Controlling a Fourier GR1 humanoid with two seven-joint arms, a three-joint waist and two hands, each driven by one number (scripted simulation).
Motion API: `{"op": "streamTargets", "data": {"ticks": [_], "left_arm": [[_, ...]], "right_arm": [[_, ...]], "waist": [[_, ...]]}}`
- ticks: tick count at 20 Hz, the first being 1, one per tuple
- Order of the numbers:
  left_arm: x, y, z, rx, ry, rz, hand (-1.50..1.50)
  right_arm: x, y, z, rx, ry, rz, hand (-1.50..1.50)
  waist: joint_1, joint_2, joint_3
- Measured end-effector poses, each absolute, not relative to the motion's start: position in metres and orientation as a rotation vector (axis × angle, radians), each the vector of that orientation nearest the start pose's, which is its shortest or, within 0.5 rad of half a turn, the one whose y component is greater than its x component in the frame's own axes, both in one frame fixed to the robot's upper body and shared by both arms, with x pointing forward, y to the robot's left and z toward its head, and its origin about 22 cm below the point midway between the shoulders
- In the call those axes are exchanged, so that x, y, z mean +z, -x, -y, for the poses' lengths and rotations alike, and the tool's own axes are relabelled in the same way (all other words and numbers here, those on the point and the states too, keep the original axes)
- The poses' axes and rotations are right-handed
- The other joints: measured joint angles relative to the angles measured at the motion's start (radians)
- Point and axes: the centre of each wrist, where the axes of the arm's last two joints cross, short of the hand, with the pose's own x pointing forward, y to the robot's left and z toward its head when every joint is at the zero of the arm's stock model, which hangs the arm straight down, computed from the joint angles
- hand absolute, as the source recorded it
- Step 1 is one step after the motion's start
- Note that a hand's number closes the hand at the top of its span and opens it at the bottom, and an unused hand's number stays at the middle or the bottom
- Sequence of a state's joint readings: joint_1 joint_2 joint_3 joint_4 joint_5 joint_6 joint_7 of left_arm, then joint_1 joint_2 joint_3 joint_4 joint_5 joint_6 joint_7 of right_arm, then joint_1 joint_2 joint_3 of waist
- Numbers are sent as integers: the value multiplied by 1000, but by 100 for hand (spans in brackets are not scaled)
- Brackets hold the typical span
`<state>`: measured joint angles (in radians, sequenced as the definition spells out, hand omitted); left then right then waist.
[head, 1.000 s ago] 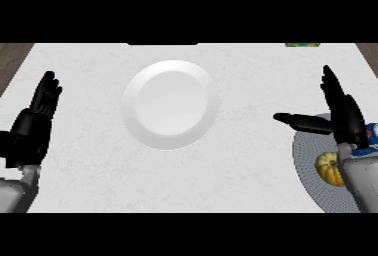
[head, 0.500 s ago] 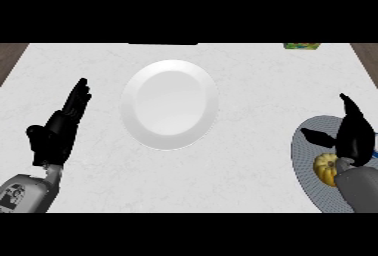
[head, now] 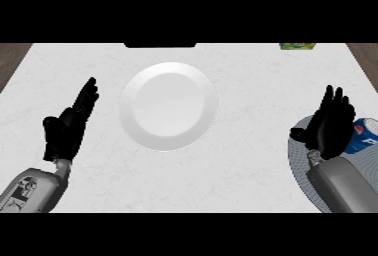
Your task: Pick the squash from the placemat and place it in the plate
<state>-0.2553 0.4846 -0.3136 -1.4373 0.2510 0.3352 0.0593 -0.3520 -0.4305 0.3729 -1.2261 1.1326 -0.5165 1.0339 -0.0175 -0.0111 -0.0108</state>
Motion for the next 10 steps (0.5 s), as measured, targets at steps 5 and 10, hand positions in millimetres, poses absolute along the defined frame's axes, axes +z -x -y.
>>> {"op": "streamTargets", "data": {"ticks": [5,10], "left_arm": [[40,-292,-260,-210,-241,1553,0],[40,-292,-261,-213,-234,1548,0]], "right_arm": [[30,-322,220,485,1574,779,-150],[45,-332,207,504,1502,628,-150]], "waist": [[-1,0,2],[-1,-1,4]]}}
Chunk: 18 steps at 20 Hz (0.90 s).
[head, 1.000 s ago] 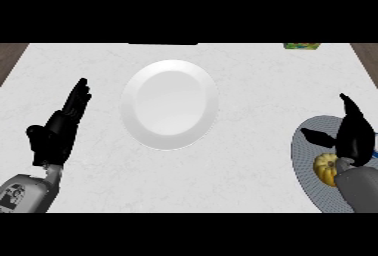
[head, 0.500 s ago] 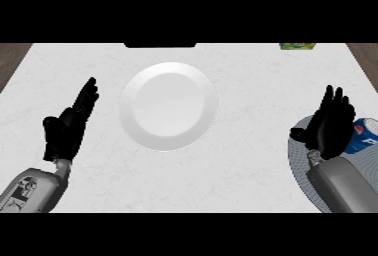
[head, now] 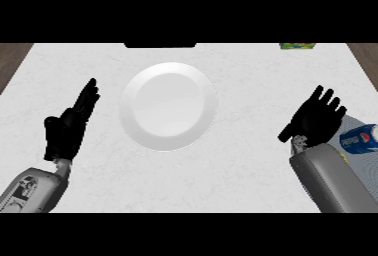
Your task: Pick the squash from the placemat and place it in the plate
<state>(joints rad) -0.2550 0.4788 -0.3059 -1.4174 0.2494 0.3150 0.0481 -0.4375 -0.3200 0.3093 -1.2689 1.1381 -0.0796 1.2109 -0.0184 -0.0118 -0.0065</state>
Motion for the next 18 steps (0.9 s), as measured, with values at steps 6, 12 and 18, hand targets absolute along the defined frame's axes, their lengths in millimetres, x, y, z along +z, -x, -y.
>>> {"op": "streamTargets", "data": {"ticks": [6,12,18], "left_arm": [[39,-294,-263,-204,-242,1547,0],[39,-295,-260,-199,-238,1550,0],[37,-295,-265,-202,-238,1550,0]], "right_arm": [[64,-340,204,504,1435,526,-150],[72,-339,216,491,1392,452,-150],[61,-332,234,497,1349,348,-150]], "waist": [[-3,0,2],[-1,4,4],[1,6,4]]}}
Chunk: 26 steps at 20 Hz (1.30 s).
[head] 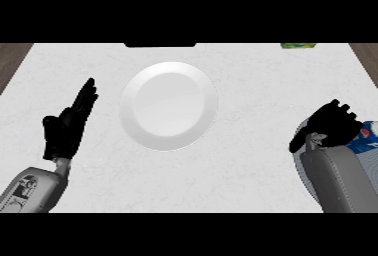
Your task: Pick the squash from the placemat and place it in the plate
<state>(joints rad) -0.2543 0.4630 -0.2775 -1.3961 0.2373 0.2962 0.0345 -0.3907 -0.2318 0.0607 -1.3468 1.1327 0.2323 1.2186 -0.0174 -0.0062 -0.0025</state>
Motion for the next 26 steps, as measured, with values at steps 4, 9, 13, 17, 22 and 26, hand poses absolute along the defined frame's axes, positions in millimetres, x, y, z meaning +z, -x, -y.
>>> {"op": "streamTargets", "data": {"ticks": [4,9,13,17,22,26], "left_arm": [[37,-296,-262,-206,-226,1550,0],[36,-294,-261,-213,-224,1548,0],[33,-298,-259,-209,-228,1550,0],[36,-300,-261,-213,-230,1555,0],[40,-304,-265,-212,-229,1557,0],[40,-300,-265,-215,-222,1554,0]], "right_arm": [[52,-324,247,501,1326,284,-150],[44,-315,256,500,1297,236,-150],[38,-309,267,496,1282,191,-150],[34,-296,274,478,1274,164,-150],[35,-284,278,493,1304,153,150],[33,-277,278,506,1338,145,150]], "waist": [[3,1,0],[7,2,1],[8,4,1],[8,3,1],[12,2,-1],[17,0,-3]]}}
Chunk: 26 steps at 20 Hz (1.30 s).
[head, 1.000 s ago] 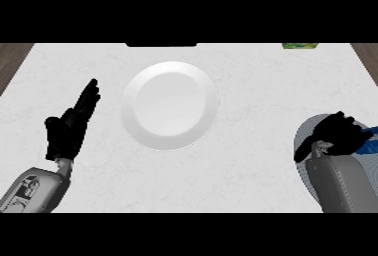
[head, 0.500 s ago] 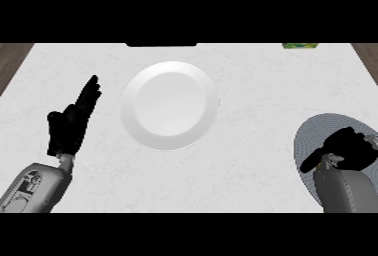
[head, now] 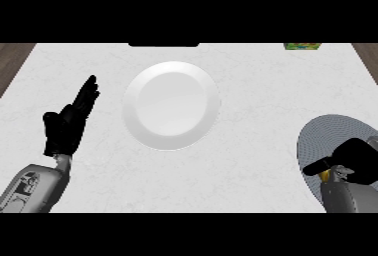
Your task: Pick the squash from the placemat and place it in the plate
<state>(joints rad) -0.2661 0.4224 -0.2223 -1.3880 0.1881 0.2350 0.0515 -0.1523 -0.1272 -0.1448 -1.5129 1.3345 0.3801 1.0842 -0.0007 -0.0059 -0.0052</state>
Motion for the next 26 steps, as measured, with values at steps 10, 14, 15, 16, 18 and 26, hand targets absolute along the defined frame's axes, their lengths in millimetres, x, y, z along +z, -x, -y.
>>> {"op": "streamTargets", "data": {"ticks": [10,14,15,16,18,26], "left_arm": [[38,-300,-260,-221,-219,1560,0],[40,-302,-256,-228,-198,1561,0],[40,-302,-257,-231,-200,1562,0],[40,-302,-257,-233,-200,1562,0],[37,-301,-258,-231,-208,1562,0],[41,-303,-256,-227,-216,1565,0]], "right_arm": [[40,-281,272,627,1369,302,150],[51,-291,245,836,1192,666,150],[58,-293,242,873,1157,759,150],[63,-295,240,899,1132,851,150],[77,-295,239,921,1102,1037,150],[126,-305,234,888,1010,1601,150]], "waist": [[3,4,3],[19,6,7],[20,6,7],[20,7,8],[12,5,8],[6,5,6]]}}
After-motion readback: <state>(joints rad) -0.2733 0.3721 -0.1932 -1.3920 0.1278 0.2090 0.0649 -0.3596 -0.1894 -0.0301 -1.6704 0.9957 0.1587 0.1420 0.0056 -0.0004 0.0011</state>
